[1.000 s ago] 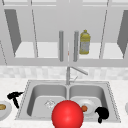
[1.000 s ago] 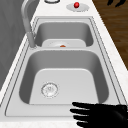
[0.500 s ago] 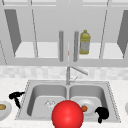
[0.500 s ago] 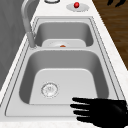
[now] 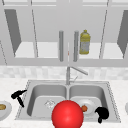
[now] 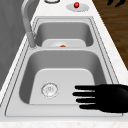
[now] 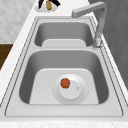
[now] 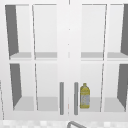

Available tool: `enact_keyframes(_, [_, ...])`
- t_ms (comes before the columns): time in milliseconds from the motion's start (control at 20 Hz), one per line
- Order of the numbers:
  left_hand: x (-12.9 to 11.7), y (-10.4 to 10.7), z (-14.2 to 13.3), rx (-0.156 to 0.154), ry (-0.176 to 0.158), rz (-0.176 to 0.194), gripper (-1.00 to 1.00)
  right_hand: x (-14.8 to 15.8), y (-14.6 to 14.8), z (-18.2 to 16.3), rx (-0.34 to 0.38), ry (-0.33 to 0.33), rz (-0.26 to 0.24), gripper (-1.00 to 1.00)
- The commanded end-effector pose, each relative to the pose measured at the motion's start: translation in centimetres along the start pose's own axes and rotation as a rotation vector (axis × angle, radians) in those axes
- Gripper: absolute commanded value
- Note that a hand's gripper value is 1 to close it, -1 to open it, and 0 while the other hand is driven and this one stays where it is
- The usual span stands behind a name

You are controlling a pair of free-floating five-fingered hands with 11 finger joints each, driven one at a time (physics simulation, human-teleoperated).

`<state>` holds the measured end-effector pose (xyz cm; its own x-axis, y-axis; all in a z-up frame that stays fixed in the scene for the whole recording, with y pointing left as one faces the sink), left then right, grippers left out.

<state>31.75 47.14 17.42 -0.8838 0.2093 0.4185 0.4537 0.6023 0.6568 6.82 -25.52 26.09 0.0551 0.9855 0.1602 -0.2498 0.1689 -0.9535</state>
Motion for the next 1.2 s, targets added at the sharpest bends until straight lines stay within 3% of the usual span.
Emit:
enact_keyframes(0, [1.2,-0.2,-1.4,0.084,-0.042,-0.086,-1.0,0.0,0.0,0.0,0.0,0.0,0.0,0.0])
enact_keyframes(300, [2.6,-0.9,-3.3,0.142,-0.069,-0.143,-1.0,0.0,0.0,0.0,0.0,0.0,0.0,0.0])
enact_keyframes(500, [3.1,-0.9,-3.8,0.204,-0.069,-0.161,-1.0,0.0,0.0,0.0,0.0,0.0,0.0,0.0])
enact_keyframes(1150, [4.5,-1.2,-5.3,0.351,-0.118,-0.215,-1.0,0.0,0.0,0.0,0.0,0.0,0.0,0.0])
